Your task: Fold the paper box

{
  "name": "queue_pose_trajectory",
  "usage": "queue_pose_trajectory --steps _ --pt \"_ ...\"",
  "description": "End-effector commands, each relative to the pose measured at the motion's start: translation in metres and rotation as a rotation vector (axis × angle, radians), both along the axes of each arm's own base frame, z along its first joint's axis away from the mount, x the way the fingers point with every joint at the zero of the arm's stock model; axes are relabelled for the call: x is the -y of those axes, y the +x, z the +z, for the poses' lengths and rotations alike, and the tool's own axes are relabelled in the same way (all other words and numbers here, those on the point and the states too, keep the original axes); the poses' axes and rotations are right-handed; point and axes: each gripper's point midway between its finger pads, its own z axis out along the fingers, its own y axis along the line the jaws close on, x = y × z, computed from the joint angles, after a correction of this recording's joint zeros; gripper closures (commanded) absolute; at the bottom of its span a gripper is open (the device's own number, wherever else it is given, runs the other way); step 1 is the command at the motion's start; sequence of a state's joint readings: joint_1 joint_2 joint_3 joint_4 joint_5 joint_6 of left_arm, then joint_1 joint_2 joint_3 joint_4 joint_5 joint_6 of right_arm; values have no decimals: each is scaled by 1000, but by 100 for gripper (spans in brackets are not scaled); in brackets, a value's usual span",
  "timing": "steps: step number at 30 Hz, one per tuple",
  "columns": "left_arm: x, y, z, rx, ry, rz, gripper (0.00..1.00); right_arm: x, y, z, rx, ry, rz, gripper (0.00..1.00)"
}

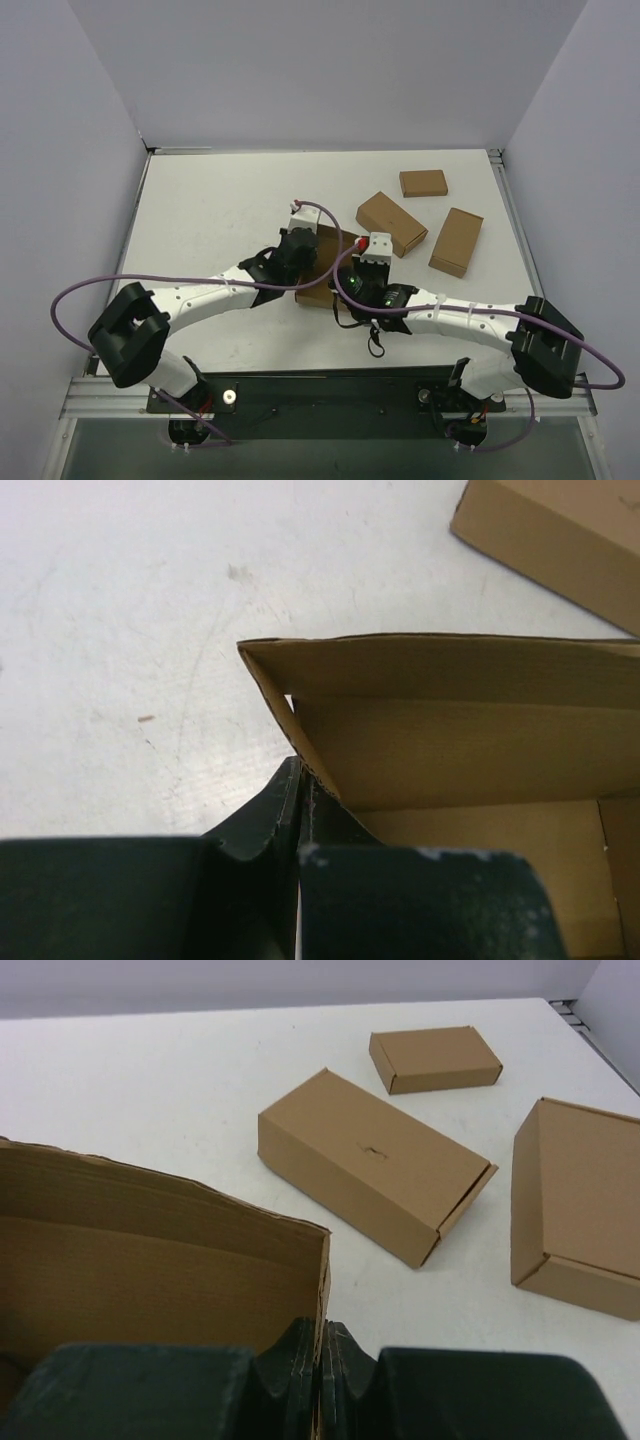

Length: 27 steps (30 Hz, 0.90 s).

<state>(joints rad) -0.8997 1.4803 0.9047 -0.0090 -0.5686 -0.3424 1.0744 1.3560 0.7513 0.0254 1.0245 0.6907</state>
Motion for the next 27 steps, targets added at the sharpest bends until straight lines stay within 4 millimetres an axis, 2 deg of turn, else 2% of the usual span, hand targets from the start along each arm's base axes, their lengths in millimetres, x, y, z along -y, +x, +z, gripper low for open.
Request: queue_pose_trajectory --steps 1,2,4,6,7,10,12,13,20,27 --pt "35 26 54 140 -135 -96 96 -36 30 37 132 178 31 100" --pt "34 25 46 141 -121 -106 96 -39 33 40 147 200 35 100" --pt "36 25 44 175 -143 -113 97 -40 35 32 144 175 37 100" --pt "33 22 28 172 -163 -99 97 -43 37 28 160 187 34 100" --pt "30 22 24 174 -167 -85 97 -42 36 18 150 173 30 100" --pt "25 14 9 174 -180 -58 97 -42 34 5 143 167 13 100" --pt "21 13 9 199 -198 -29 97 -44 31 2 145 164 9 100" --pt "16 10 1 189 -194 -20 97 -44 30 -3 142 150 6 100" --pt "11 0 -8 178 -205 15 98 -41 16 -21 102 135 -11 100" --pt "8 -13 -24 152 -217 34 98 -32 0 -26 86 124 -53 96"
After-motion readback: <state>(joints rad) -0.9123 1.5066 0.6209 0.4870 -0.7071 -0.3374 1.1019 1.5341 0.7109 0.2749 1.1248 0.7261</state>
